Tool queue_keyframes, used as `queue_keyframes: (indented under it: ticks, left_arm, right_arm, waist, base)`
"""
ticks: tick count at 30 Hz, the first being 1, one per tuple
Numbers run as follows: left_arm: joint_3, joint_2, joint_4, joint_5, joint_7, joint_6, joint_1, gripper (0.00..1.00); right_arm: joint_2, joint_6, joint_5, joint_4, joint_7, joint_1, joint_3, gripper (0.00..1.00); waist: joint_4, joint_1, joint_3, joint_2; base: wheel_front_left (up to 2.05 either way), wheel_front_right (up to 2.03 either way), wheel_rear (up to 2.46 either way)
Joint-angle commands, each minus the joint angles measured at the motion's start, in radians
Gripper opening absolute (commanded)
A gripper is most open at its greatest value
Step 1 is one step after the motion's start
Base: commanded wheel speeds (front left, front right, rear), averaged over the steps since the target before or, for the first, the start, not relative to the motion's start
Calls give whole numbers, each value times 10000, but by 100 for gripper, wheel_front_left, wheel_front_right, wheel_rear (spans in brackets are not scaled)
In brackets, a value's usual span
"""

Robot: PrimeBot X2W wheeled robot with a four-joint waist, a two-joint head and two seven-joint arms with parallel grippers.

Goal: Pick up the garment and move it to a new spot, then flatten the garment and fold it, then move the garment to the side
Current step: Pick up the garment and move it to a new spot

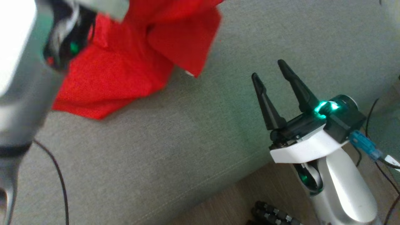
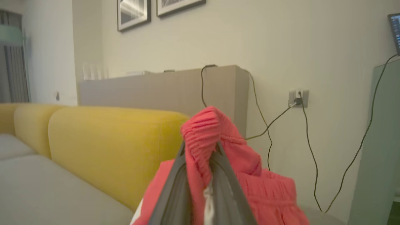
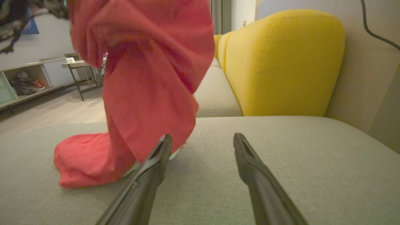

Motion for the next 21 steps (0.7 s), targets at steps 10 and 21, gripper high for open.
queue_keyframes:
  ticks: [10,21]
  left_arm:
    - [99,312,1101,-380,-1325,316,3825,0]
    - [1307,-1157,670,1907,-1435,588,5489,100]
  right_arm:
    - [47,-2,-450,-153,-23,-71,-142,100]
    - [47,-2,-986,118,-23,8,-209,100]
  waist:
    - [901,-2,4,0]
    - [1956,-2,-468,0]
  base:
    - [0,0,0]
    - [0,0,0]
